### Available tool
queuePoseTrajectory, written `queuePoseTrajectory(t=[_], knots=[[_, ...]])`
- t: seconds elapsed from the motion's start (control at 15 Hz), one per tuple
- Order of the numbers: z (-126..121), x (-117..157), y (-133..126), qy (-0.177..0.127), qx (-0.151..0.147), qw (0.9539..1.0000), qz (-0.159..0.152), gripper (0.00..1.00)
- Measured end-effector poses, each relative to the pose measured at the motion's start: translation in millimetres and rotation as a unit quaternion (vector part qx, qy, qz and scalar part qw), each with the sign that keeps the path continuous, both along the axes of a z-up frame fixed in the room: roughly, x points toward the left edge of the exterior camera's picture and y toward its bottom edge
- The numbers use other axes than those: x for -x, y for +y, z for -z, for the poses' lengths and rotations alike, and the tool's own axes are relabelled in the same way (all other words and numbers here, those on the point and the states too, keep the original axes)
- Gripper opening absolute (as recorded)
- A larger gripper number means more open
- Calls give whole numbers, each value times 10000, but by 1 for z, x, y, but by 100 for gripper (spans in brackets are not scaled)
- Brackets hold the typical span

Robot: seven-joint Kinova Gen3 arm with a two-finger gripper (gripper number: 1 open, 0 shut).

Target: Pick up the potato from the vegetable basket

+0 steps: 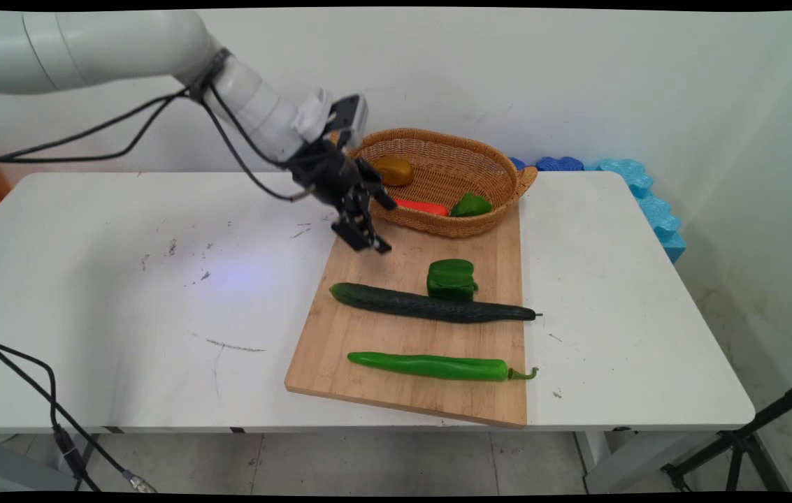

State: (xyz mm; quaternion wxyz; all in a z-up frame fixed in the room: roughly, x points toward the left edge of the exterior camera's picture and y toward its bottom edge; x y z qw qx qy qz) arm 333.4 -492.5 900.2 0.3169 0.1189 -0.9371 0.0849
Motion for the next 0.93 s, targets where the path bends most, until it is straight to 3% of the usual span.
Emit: queuePoseTrajectory(t=[0.47, 0.93], knots=[[-28, -27, -46, -395, 533, 9977, -124, 100], [-29, -43, -102, -813, 925, 9922, -172, 100]])
